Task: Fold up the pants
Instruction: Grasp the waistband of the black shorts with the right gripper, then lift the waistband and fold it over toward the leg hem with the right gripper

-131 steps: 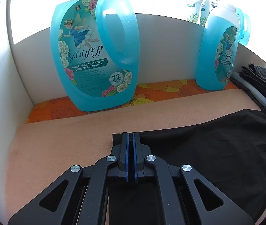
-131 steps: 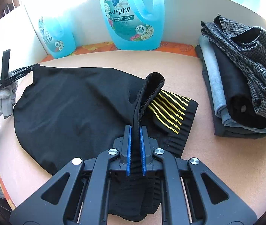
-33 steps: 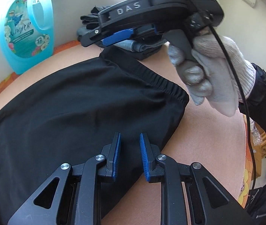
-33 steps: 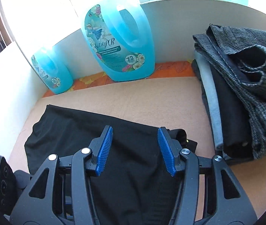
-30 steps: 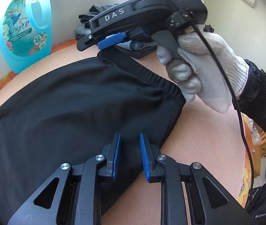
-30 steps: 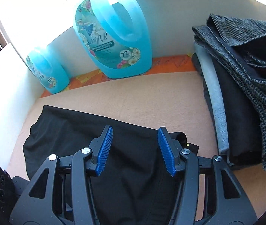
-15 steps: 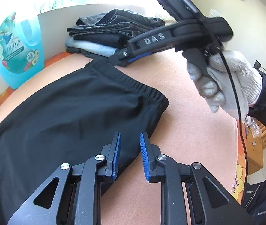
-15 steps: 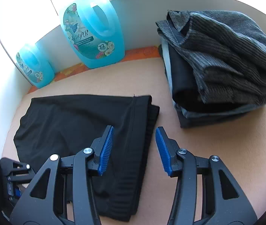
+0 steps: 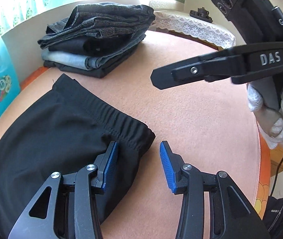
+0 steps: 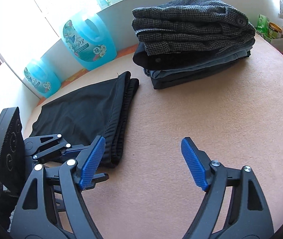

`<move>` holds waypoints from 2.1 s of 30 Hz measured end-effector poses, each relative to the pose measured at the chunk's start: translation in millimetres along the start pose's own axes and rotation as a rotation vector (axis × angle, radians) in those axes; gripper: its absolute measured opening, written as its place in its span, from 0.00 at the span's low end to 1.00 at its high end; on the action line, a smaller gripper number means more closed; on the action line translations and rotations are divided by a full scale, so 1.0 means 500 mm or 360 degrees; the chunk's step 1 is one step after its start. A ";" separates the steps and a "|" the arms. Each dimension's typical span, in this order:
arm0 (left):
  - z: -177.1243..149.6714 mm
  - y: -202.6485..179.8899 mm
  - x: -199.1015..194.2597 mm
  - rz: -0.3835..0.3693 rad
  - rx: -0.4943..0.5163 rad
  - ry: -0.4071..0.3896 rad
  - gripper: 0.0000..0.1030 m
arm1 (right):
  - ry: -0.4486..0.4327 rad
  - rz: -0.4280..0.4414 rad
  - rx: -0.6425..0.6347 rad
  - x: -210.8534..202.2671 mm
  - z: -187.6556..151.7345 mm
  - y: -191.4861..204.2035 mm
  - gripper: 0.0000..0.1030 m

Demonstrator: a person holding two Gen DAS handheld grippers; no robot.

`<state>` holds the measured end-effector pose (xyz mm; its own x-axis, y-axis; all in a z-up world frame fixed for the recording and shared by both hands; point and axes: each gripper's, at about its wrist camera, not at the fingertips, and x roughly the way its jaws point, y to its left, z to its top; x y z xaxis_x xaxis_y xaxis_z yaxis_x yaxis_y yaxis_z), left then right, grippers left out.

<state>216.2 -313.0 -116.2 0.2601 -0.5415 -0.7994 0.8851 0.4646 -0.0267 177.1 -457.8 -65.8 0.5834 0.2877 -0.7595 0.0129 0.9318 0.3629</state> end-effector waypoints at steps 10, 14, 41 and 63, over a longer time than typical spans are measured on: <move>-0.008 0.009 0.024 0.0062 -0.0013 -0.0046 0.31 | -0.0113 0.0061 0.0047 0.004 0.022 -0.004 0.79; -0.010 0.027 0.010 0.0008 -0.0108 -0.0105 0.22 | -0.0100 0.0088 0.0109 0.019 0.038 -0.010 0.79; -0.017 0.051 -0.059 -0.0114 -0.0245 -0.0274 0.19 | 0.0367 0.0637 0.0643 0.248 0.059 0.011 0.36; -0.211 0.202 -0.227 0.0552 -0.0378 -0.0093 0.21 | 0.0198 0.0503 0.0443 0.197 0.083 0.061 0.18</move>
<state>235.5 -130.8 -91.4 0.5544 -0.3604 -0.7501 0.6295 0.7712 0.0948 268.7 -410.3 -107.1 0.4919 0.5896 -0.6407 0.0775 0.7033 0.7067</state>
